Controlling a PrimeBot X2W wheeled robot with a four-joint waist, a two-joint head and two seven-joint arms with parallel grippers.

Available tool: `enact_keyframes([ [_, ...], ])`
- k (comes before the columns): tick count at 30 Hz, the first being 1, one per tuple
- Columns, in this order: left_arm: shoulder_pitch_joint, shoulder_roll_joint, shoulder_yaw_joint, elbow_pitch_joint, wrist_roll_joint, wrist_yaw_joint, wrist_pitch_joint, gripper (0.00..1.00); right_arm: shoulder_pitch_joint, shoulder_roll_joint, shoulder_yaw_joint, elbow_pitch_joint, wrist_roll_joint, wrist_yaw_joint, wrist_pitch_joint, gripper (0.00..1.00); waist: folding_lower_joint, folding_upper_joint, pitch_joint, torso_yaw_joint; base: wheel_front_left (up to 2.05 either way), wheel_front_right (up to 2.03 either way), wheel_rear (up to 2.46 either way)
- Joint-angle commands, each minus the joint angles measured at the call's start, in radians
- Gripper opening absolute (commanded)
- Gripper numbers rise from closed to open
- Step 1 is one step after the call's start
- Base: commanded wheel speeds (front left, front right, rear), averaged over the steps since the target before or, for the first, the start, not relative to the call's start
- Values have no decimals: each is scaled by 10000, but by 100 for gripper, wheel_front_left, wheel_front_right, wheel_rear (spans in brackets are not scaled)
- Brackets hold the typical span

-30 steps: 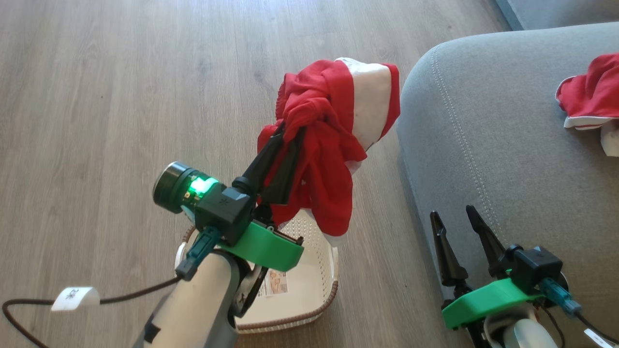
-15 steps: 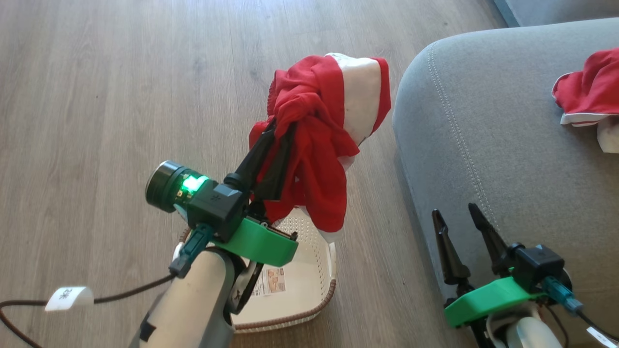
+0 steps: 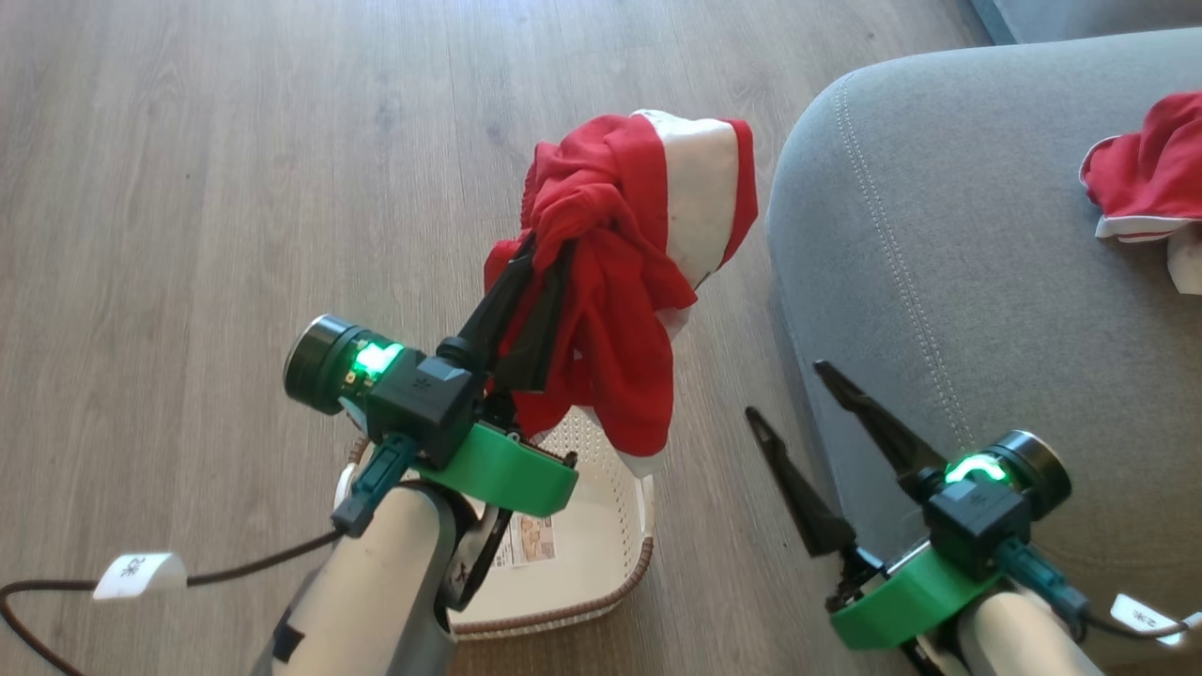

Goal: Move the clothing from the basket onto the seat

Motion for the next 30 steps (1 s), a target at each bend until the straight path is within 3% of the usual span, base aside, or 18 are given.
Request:
enact_keyframes([
  [1,-380,3,391,-304,65,-20,-51,0,-420,-304,474,-520,60,-4,-65,100,0,0,17,4,0,0,0],
  [10,-381,3,247,-203,103,-95,-51,0,-817,-825,1751,-1091,335,-4,-65,100,0,0,57,58,0,0,0],
  [30,-624,3,-1460,-139,-241,-83,-51,0,-1340,-25,1702,-188,-195,-4,-65,100,0,0,50,425,0,0,0],
])
